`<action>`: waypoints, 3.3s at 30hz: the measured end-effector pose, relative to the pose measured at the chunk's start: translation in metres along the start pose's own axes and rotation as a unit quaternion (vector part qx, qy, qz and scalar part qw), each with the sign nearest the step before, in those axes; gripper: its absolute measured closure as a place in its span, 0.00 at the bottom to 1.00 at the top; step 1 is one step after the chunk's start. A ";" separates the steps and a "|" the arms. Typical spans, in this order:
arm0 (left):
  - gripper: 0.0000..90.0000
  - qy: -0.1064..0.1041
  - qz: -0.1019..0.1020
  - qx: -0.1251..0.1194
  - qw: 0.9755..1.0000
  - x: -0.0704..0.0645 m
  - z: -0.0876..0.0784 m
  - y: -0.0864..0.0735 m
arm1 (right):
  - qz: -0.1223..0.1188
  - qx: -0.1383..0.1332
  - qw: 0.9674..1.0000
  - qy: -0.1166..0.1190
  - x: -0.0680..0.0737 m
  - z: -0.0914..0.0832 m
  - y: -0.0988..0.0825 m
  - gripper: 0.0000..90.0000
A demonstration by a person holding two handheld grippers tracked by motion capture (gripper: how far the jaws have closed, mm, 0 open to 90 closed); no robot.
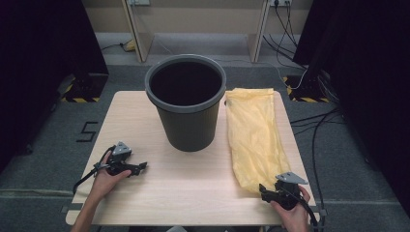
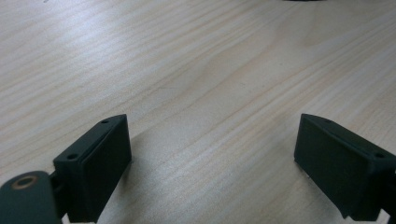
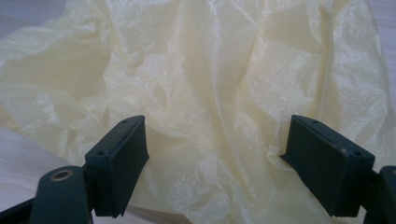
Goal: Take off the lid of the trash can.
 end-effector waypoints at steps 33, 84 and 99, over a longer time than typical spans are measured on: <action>0.17 -0.042 -0.049 -0.091 0.994 0.032 -0.067 0.116 | -0.017 -0.007 1.000 0.002 0.001 0.006 -0.005 0.21; 0.40 -0.034 -0.060 -0.078 0.995 0.042 -0.067 0.314 | -0.024 -0.014 1.000 0.011 0.000 0.008 -0.005 0.18; 0.60 -0.020 -0.044 -0.019 0.999 0.029 -0.044 0.330 | -0.025 -0.016 0.999 0.013 0.000 0.008 -0.005 0.18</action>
Point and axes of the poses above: each handheld gripper's, and its own axes: z roughly forward along the jaws, y roughly out of its top, x roughly to its left, the point moved 4 cm from there along z, roughly forward along the jaws, and after that the axes turned 6 degrees about -y, right-handed, at the moved point
